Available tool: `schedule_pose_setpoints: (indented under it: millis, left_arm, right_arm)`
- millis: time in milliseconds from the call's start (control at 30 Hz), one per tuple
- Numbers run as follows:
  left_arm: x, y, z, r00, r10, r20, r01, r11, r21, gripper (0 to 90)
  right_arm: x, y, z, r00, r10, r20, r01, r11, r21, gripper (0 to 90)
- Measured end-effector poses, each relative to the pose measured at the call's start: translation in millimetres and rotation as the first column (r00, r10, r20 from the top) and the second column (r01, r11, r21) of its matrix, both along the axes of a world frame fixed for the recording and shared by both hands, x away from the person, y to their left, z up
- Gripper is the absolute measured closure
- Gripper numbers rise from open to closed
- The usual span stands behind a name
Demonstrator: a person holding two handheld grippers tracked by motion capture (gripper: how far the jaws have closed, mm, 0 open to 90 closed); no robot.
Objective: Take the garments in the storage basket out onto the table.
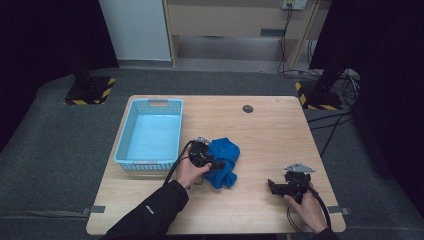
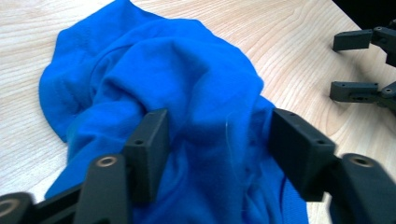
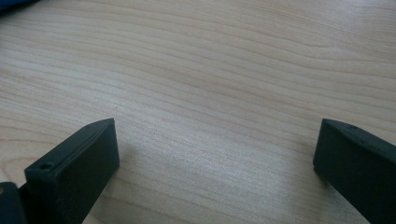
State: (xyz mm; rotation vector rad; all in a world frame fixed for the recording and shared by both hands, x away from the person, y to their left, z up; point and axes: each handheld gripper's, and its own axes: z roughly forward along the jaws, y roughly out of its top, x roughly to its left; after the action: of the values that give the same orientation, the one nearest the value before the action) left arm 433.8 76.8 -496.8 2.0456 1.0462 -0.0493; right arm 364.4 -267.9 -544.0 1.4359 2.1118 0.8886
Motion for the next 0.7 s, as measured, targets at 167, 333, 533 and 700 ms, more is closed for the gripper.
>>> schedule_pose_setpoints:
  millis: [167,333,533,700]
  left_arm:
    - [-0.8,-1.2,1.6,0.9998,-0.017,-0.014,0.017,0.9998,0.001,23.5]
    - [-2.6,-1.5,4.7,0.9993,-0.026,-0.027,0.027,0.9996,0.011,18.9]
    - [-6.0,-5.3,8.6,0.9988,-0.048,0.001,0.048,0.9967,0.066,11.2]
    - [-7.6,-4.1,14.0,0.9992,-0.038,0.012,0.036,0.9958,0.084,8.7]
  right_arm:
    - [0.0,0.0,0.0,1.0,0.0,0.0,0.0,1.0,0.0,0.4]
    - [0.0,0.0,0.0,1.0,0.0,0.0,0.0,1.0,0.0,0.4]
    - [0.0,0.0,0.0,1.0,0.0,0.0,0.0,1.0,0.0,0.4]
    - [0.0,0.0,0.0,1.0,0.0,0.0,0.0,1.0,0.0,0.4]
